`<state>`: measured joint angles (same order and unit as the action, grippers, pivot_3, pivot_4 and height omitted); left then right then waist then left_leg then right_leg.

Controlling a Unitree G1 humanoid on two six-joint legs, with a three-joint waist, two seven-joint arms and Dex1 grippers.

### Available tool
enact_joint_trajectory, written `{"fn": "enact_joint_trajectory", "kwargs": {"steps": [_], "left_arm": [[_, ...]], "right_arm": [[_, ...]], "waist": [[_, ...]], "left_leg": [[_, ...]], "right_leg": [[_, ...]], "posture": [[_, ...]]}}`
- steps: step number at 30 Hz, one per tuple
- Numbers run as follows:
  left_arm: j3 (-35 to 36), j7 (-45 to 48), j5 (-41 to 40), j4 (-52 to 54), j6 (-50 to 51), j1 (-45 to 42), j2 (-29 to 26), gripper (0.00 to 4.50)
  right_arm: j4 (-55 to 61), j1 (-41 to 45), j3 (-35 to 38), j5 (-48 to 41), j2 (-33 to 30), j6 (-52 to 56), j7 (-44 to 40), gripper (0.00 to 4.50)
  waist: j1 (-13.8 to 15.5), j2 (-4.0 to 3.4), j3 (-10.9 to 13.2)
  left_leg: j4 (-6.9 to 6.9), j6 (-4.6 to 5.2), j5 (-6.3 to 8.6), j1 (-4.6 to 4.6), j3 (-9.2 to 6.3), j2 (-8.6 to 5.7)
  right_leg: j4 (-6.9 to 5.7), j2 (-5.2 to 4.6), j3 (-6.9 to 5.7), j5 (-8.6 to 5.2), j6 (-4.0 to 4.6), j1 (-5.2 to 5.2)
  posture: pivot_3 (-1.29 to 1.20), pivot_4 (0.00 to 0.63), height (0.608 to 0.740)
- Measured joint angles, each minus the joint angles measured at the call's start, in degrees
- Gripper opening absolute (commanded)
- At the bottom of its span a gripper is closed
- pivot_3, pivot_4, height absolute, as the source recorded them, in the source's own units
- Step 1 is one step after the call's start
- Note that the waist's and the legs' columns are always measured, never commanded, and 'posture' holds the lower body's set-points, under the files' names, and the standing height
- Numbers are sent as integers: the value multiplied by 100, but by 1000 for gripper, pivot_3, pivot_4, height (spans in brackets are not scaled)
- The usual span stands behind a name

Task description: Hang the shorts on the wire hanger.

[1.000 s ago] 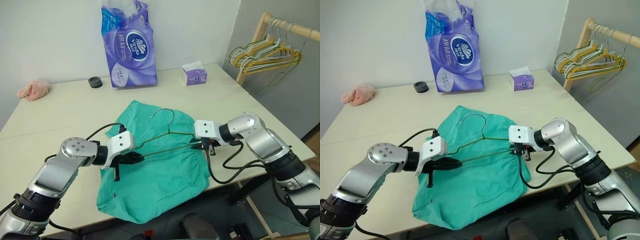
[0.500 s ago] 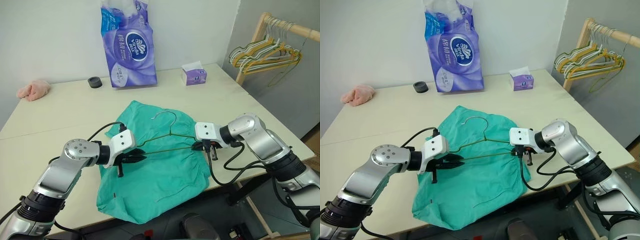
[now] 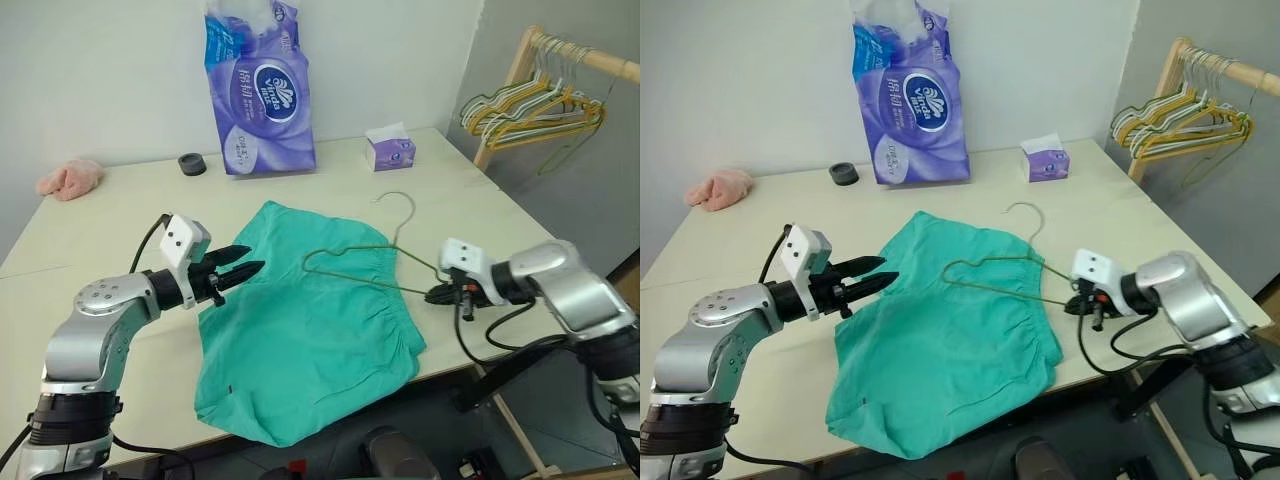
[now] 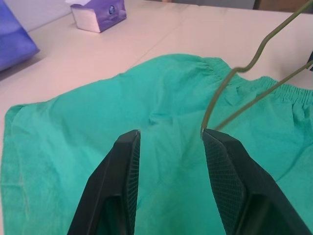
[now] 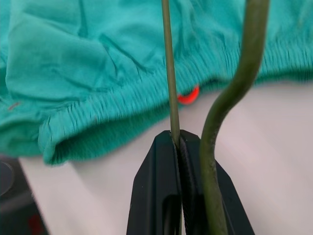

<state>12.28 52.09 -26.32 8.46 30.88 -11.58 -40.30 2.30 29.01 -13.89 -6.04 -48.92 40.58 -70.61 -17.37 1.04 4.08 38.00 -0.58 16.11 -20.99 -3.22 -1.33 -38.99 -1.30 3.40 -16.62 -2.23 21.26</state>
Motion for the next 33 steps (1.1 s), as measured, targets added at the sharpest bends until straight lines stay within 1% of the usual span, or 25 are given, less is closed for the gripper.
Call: {"fn": "enact_joint_trajectory", "kwargs": {"steps": [4,6,9,13,21,29,33], "left_arm": [[-53,255,-75,14,-100,308,0,2105],[-68,354,-114,18,-120,318,-1,2105],[-75,513,-262,22,-110,296,-9,2105],[-144,759,-300,17,-102,197,-105,2105],[-209,878,-276,-39,-120,109,-163,2105],[-330,842,-257,-16,-120,113,-172,2105],[-329,797,-256,19,-120,156,-211,2105]], "right_arm": [[-40,-819,764,-325,-373,647,223,0],[-66,-1144,989,-427,-467,840,344,0],[-26,-1713,1362,-617,-524,1090,518,0],[26,-2030,1643,-885,-517,1383,714,0],[102,-2099,1728,-1241,-518,1638,917,0],[220,-1723,1277,-1374,-488,1695,932,0],[219,-1578,1186,-1510,-480,1737,920,0]], "waist": [[15,3,0],[9,2,0],[-9,1,0],[-52,0,1],[-53,1,1],[-40,0,1],[-31,1,1]], "left_leg": [[0,0,0,0,0,0],[0,0,0,1,5,0],[-2,0,0,2,8,1],[-3,0,0,4,13,2],[-3,0,0,4,17,2],[-3,0,1,4,17,3],[-3,0,1,3,18,2]], "right_leg": [[0,1,-1,-1,0,-3],[0,1,1,-1,0,-4],[1,5,2,-5,-6,-4],[1,9,7,-7,-9,-4],[3,9,11,-18,-27,-5],[3,9,12,-18,-28,-3],[4,8,13,-18,-29,-3]], "posture": [[-342,35,740],[-350,36,740],[-368,39,740],[-373,40,740],[-369,38,740],[-355,35,740],[-340,33,740]]}}
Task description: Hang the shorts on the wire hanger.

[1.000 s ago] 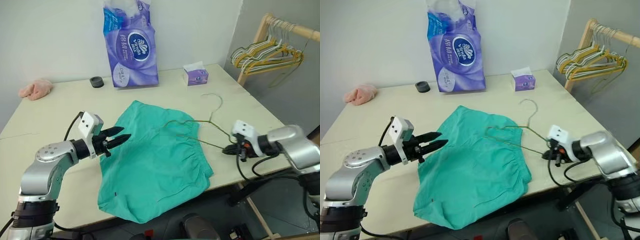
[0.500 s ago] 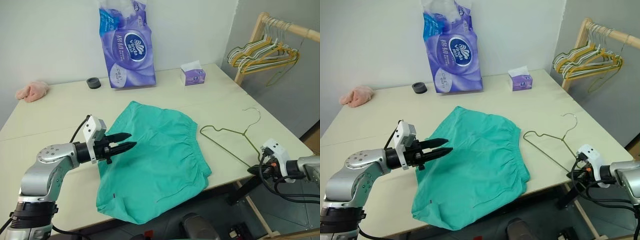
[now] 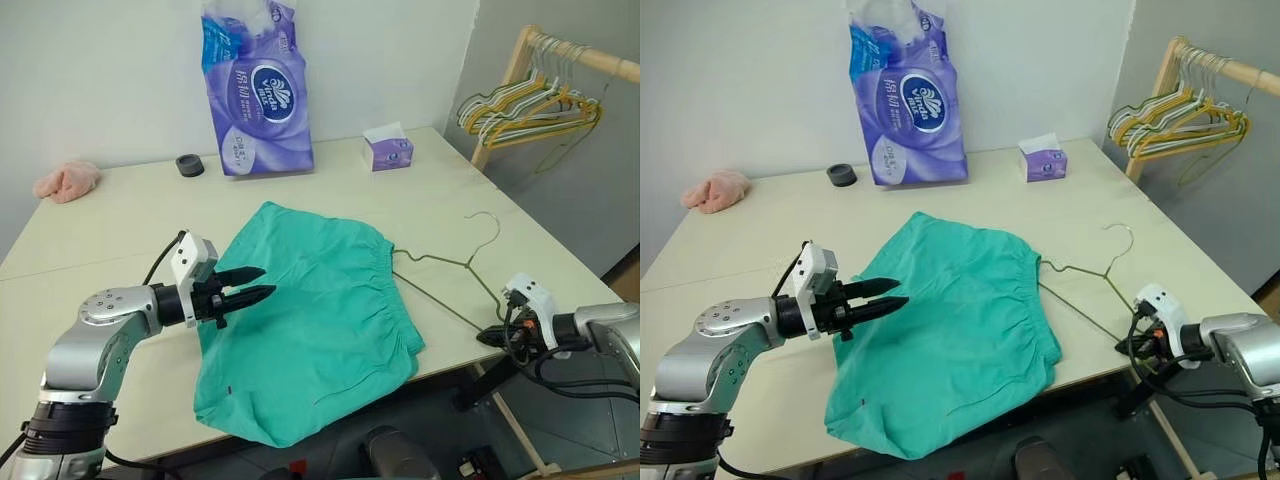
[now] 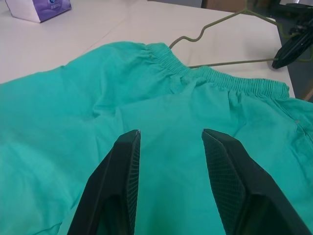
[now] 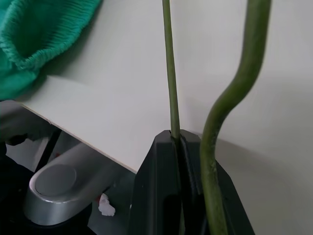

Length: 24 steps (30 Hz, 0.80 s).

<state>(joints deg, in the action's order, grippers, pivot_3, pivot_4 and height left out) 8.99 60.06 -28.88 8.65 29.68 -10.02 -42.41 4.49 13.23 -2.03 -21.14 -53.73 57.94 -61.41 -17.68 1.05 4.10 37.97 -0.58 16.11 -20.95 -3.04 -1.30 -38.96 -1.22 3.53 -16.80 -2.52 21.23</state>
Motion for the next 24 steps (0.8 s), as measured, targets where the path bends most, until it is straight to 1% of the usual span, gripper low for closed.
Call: {"fn": "enact_joint_trajectory", "kwargs": {"steps": [4,7,9,16,20,24], "left_arm": [[13,-89,0,23,0,86,-14,2105],[14,-117,1,40,-4,93,-17,2105],[16,-158,5,44,-14,97,-23,2105],[22,-203,30,46,-50,112,-54,2105],[21,-210,54,57,-112,139,-55,2105],[22,-249,82,69,-136,141,-53,2105]], "right_arm": [[-11,526,-165,-178,134,231,-32,0],[-82,724,-428,-223,312,271,-36,0],[-355,897,-644,-202,432,267,-17,0],[-930,1346,-993,-214,730,553,18,0],[-1274,1702,-1058,-308,1210,1068,128,0],[-1651,2097,-843,-312,1861,1350,617,0]], "waist": [[-11,0,0],[11,0,0],[18,0,0],[25,1,-1],[3,-1,-1],[11,-1,-2]], "left_leg": [[-1,0,0,1,-2,3],[-1,0,0,-1,-2,2],[1,0,0,-2,1,-1],[0,0,0,-2,-4,0],[0,0,0,-1,-3,0],[0,0,0,-3,-5,0]], "right_leg": [[-1,2,-1,0,1,2],[0,1,-1,2,3,2],[0,-3,1,15,23,2],[-1,-3,-3,16,26,3],[-4,-3,-2,17,27,6],[-5,-3,-2,18,28,7]], "posture": [[-340,33,740],[-327,30,740],[-325,28,740],[-311,24,740],[-307,24,740],[-300,22,740]]}}
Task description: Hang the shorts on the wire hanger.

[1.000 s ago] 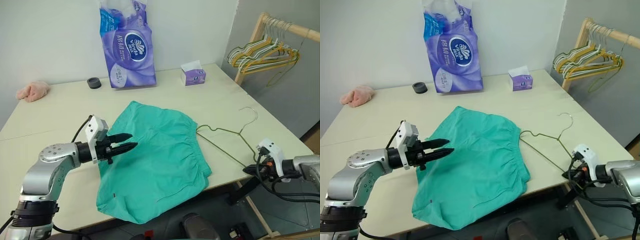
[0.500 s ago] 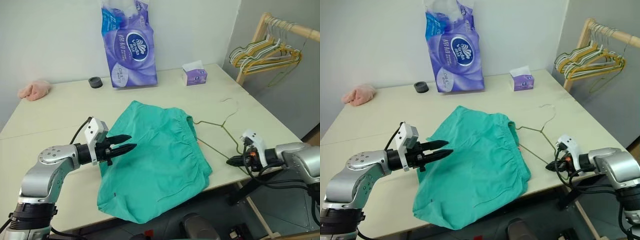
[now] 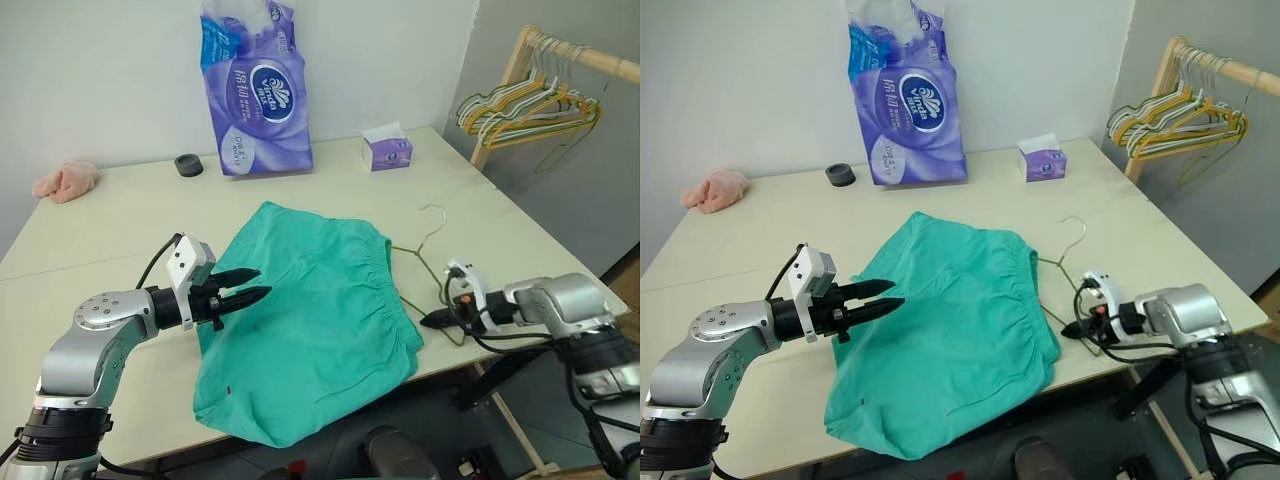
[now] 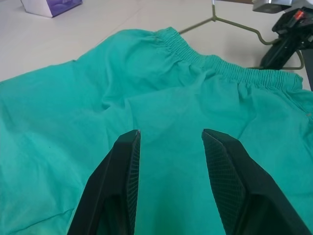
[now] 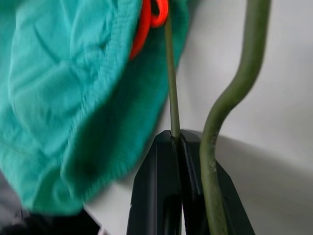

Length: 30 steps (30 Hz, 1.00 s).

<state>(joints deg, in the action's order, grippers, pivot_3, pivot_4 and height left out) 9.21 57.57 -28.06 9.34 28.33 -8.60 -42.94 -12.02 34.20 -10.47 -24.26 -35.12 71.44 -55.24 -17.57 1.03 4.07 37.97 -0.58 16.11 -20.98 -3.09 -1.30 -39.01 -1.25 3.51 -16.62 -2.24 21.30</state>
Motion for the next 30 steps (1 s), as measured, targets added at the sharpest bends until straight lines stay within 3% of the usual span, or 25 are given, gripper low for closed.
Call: {"fn": "enact_joint_trajectory", "kwargs": {"steps": [6,11,14,20,26,30], "left_arm": [[0,-168,20,15,-5,1,13,2105],[15,-397,14,8,8,-15,70,2105],[72,-597,-10,-140,57,-204,143,2705],[236,-703,-12,-542,10,-1040,152,4483],[80,-159,-55,-559,-51,-1936,-156,4483],[-436,471,219,-714,-436,-2266,-378,4483]], "right_arm": [[-104,322,428,-120,372,156,488,0],[424,346,490,-157,314,-25,593,0],[964,353,459,-156,157,-205,590,0],[1679,347,45,-107,77,-529,592,0],[2117,334,-759,521,-374,-1569,447,0],[2190,321,-1131,898,-544,-2183,309,0]], "waist": [[39,1,-1],[35,-2,0],[38,0,-1],[25,4,-5],[13,3,-7],[-3,-1,-10]], "left_leg": [[2,0,0,-7,-1,-3],[1,0,0,-7,-1,-2],[1,0,0,-8,-3,-2],[3,0,0,-15,-4,-3],[7,-1,-1,-23,-5,-3],[6,-1,-1,-18,-5,-3]], "right_leg": [[1,-4,-1,3,-3,3],[-1,-4,-1,4,-6,6],[0,-3,-4,4,-7,6],[3,-4,-5,5,-10,8],[2,-4,-7,6,-11,16],[0,-3,-7,6,-11,15]], "posture": [[-291,20,740],[-290,18,740],[-298,14,740],[-304,7,740],[-301,1,740],[-302,0,740]]}}
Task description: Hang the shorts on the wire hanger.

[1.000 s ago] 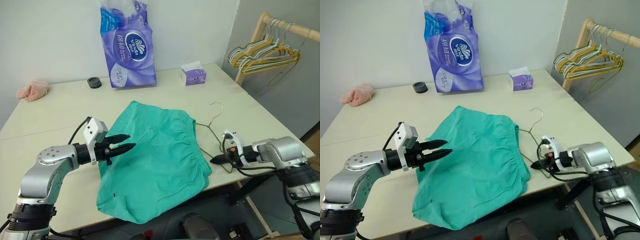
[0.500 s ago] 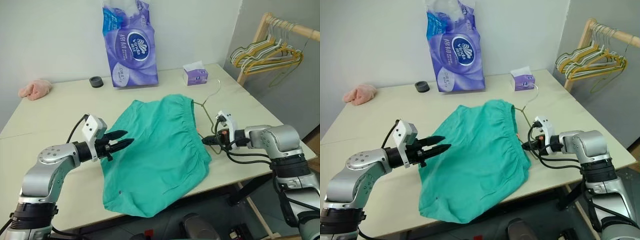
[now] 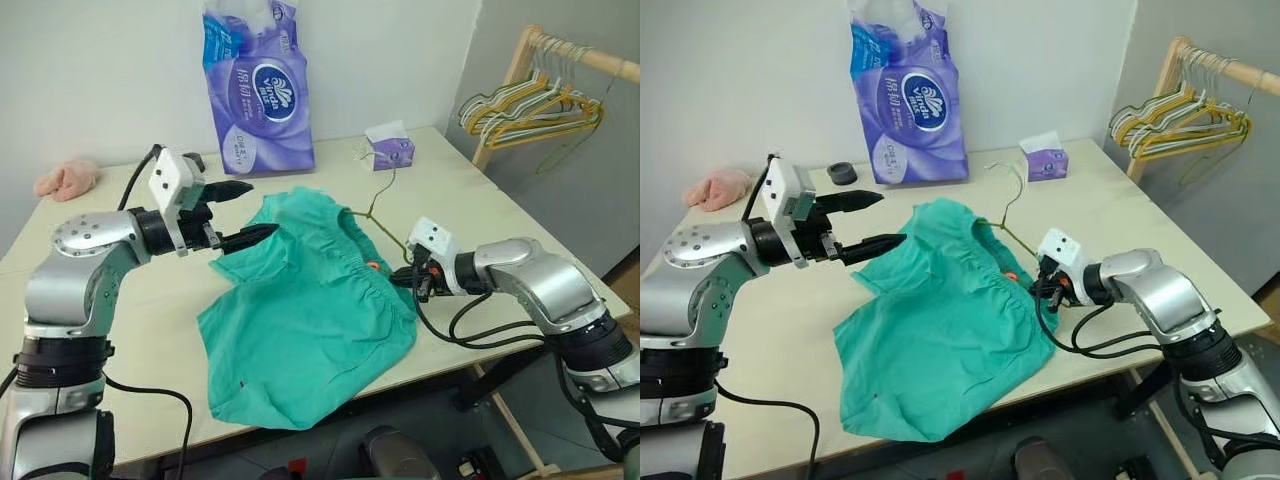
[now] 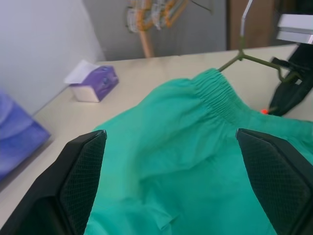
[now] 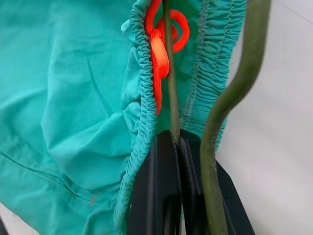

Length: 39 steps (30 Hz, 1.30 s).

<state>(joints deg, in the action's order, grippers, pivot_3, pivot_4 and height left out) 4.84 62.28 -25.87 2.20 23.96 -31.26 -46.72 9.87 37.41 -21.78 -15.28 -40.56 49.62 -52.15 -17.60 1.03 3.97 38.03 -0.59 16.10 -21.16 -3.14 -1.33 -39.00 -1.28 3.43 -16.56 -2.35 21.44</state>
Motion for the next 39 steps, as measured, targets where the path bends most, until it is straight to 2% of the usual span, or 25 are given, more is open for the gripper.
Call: {"fn": "enact_joint_trajectory", "kwargs": {"steps": [7,21,24,27,29,36,38,39], "left_arm": [[-767,744,760,-848,-988,-393,-25,4483],[-1192,1087,1246,-1056,-1708,-93,202,4483],[-1192,1088,1332,-1179,-1834,-40,218,3855],[-1191,1086,1344,-1268,-1821,-24,264,2976],[-1176,1087,1373,-1329,-1816,-12,258,2607],[-1140,1177,1456,-1325,-1816,89,249,542],[-1187,1260,1457,-1277,-1833,140,256,92],[-1190,1276,1457,-1230,-1839,164,258,37]], "right_arm": [[185,-8,-340,555,-129,-804,-183,0],[393,-59,-413,937,-41,-1338,-394,0],[393,-58,-396,949,21,-1410,-434,0],[394,-58,-367,960,38,-1444,-489,0],[397,-58,-315,958,40,-1461,-516,0],[407,-59,-183,986,54,-1548,-551,0],[406,-59,-141,1011,46,-1553,-545,0],[406,-59,-125,1013,36,-1554,-547,0]], "waist": [[-8,1,0],[-10,1,-1],[-10,1,-1],[-6,1,-1],[-7,1,-1],[-10,1,-2],[-8,2,-3],[-7,2,-3]], "left_leg": [[1,0,0,-1,-2,0],[3,0,0,-2,-7,0],[3,0,0,-2,-8,0],[5,0,0,-3,-8,0],[5,0,0,-3,-9,0],[4,0,0,-3,-11,0],[5,0,0,-3,-11,0],[5,0,0,-3,-11,0]], "right_leg": [[1,-1,1,0,0,2],[0,-3,-2,1,1,1],[0,-3,-2,1,1,1],[0,-3,-3,1,1,1],[0,-3,-4,1,1,0],[-1,-3,-5,1,1,0],[-1,-4,-5,1,1,0],[-1,-4,-5,1,2,0]], "posture": [[-316,2,740],[-321,8,740],[-321,8,740],[-320,11,740],[-320,11,740],[-320,11,740],[-319,11,740],[-319,11,740]]}}
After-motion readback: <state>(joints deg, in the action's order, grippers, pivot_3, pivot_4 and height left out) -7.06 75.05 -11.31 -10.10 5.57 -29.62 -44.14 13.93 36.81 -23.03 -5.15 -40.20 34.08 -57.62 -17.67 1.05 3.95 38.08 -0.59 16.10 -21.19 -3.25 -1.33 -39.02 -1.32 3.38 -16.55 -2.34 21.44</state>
